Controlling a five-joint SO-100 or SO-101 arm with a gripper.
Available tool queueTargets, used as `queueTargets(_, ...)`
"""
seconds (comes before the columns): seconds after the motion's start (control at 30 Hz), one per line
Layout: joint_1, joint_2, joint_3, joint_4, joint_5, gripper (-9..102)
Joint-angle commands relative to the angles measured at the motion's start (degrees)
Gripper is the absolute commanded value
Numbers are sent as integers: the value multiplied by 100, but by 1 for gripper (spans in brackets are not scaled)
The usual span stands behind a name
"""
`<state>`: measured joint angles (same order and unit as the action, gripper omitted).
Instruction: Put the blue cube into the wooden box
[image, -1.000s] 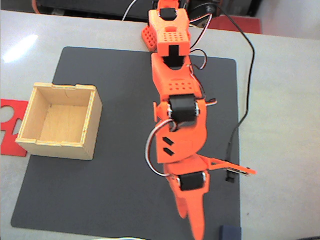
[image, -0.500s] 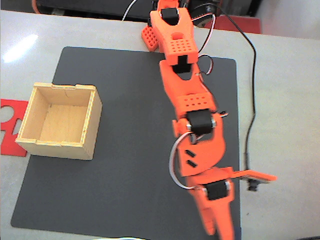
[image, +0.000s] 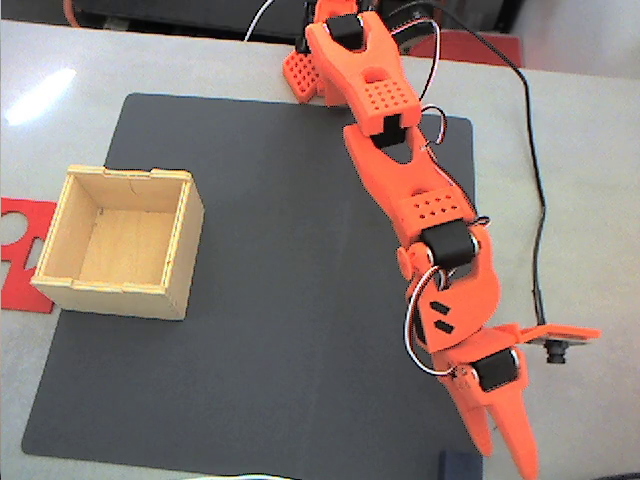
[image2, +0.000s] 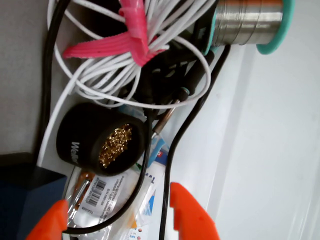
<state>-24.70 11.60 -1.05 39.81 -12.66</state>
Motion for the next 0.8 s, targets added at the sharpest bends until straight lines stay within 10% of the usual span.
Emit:
queueTargets(0.0,44,62,-299,-176,-9,25)
queueTargets(0.77,396,-211,-369,-492,-53,24)
